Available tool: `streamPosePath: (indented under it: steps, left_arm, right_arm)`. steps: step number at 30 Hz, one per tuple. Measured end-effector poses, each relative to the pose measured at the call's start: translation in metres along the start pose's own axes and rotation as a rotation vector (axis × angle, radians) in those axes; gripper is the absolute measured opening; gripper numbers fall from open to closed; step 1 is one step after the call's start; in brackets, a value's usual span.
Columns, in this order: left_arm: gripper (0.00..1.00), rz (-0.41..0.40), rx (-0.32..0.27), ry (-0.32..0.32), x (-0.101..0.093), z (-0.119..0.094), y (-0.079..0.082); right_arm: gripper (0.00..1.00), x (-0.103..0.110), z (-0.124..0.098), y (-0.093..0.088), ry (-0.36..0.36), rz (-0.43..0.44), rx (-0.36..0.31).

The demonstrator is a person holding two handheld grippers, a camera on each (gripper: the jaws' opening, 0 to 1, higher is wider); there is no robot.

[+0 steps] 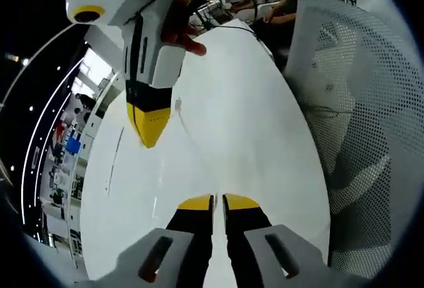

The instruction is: Open the resealable bag by pulling the two sides of the seal apart until the entire bag opening is separated and visibly accessible.

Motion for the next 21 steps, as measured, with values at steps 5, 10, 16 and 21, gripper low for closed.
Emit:
streamPosePath:
  steps: [5, 10, 16, 21]
  left_arm:
    - [0.08, -0.080, -0.023, 0.048, -0.001, -0.007, -0.004]
    - [0.10, -0.107, -0.014, 0.041, -0.012, -0.012, -0.015]
    - [0.13, -0.183, -0.003, 0.040, -0.025, -0.017, -0.029]
    - [0.15, -0.257, -0.005, 0.039, -0.031, -0.019, -0.036]
  right_arm:
    - [0.00, -0.001, 0.006, -0.009, 0.006, -0.060, 0.005]
    - [0.00, -0.003, 0.012, -0.021, 0.013, -0.098, 0.016]
    - [0.00, -0.009, 0.019, -0.026, 0.015, -0.139, 0.017]
    - [0.00, -0.012, 0.023, -0.028, 0.012, -0.158, 0.026]
Point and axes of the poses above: the point that each gripper's makers call its tool centre point, and the gripper's own axes: z roughly forward along the fingers, x roughly to its left, y roughly out of its top, the point moved 1 cm from there along -z, roughly backward along the fingers, and after that the axes turned 15 degrees about z, right-handed, at the moved point
